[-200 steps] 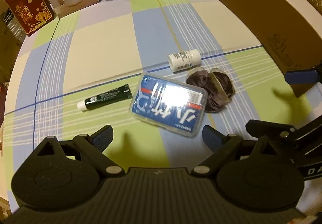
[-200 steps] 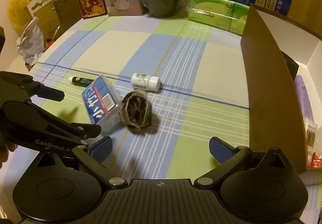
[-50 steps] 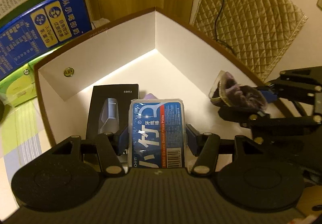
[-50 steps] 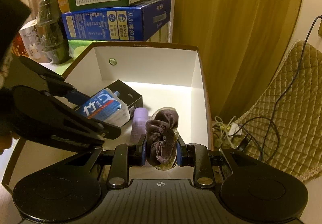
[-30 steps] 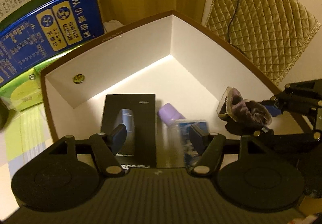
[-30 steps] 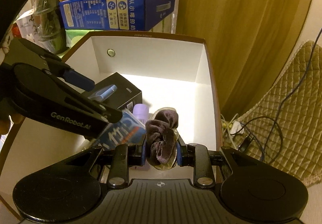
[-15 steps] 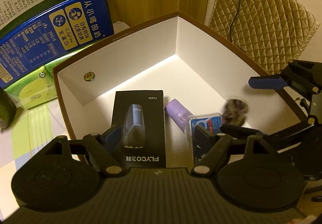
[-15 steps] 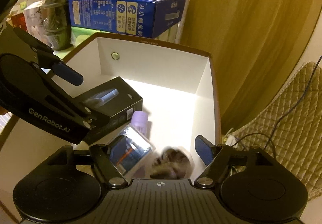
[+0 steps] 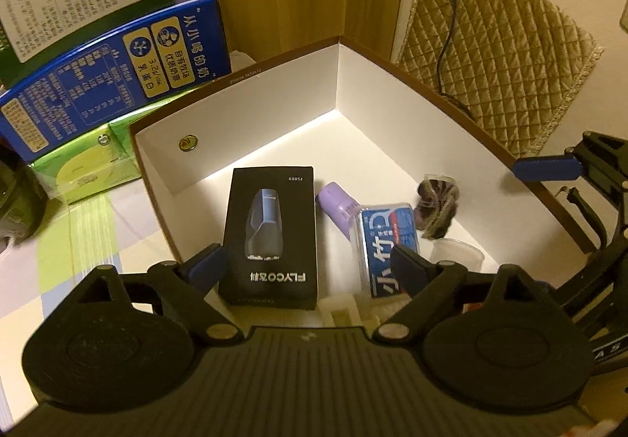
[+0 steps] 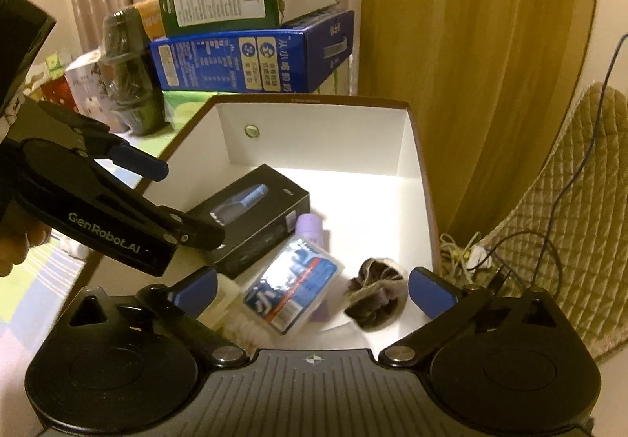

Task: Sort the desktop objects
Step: 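Open the left tool to drop the toothpick box while the right tool releases the scrunchie, then withdraw both tools from the box back toward the tube and bottle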

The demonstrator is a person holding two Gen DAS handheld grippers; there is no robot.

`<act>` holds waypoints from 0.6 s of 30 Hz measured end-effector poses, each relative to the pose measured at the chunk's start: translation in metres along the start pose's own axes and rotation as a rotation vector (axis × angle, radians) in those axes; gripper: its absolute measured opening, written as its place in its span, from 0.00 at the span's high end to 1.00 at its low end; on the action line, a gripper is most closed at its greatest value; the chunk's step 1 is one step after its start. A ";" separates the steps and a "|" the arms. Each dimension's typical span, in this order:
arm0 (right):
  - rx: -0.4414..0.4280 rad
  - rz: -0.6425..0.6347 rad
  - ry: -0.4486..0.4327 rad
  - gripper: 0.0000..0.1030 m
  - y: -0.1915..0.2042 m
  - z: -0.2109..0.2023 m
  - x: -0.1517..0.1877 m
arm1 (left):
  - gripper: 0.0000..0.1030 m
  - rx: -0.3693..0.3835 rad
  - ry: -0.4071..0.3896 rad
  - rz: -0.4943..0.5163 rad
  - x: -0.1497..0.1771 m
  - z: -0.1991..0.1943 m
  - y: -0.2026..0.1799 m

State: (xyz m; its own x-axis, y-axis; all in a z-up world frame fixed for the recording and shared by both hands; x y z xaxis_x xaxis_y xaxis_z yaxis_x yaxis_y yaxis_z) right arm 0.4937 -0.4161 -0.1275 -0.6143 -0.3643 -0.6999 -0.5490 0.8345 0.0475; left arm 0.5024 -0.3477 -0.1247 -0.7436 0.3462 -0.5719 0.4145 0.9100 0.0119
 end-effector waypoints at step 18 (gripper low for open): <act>-0.017 0.067 -0.047 0.02 0.034 -0.052 0.009 | 0.09 -0.047 -0.027 -0.064 0.047 -0.070 0.008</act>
State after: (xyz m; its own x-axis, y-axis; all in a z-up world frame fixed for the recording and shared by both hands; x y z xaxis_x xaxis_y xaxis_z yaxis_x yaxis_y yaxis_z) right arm 0.4397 -0.4123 -0.0949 -0.6231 -0.2873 -0.7275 -0.5171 0.8492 0.1075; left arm 0.4343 -0.3082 -0.0938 -0.7528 0.2817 -0.5949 0.3415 0.9398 0.0128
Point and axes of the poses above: each gripper's, at about its wrist camera, not at the fingertips, and z roughly the way its jaws point, y to its left, x to its underside, the point moved 9 cm from there along z, roughly the way its jaws point, and after that the axes turned 1 degree about y, right-handed, at the moved point
